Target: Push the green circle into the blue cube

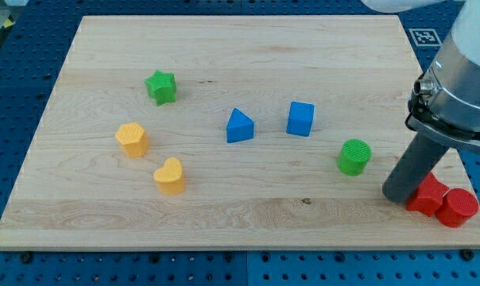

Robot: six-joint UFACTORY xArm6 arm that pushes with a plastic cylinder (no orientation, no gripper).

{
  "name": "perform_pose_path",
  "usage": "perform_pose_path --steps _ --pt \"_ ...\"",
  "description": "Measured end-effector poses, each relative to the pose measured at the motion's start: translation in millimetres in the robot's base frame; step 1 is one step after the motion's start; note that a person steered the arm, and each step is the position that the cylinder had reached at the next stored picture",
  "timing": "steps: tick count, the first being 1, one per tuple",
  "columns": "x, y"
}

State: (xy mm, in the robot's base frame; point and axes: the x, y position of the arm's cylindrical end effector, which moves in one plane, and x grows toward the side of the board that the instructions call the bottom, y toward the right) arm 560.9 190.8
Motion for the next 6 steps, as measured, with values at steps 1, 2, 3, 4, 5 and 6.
perform_pose_path --steps 1,2,3,4,5,6 --pt "-8 0" --pt "-14 0" --pt "-18 0" --pt "-21 -6" --pt "-30 -25" --pt "-42 -44"
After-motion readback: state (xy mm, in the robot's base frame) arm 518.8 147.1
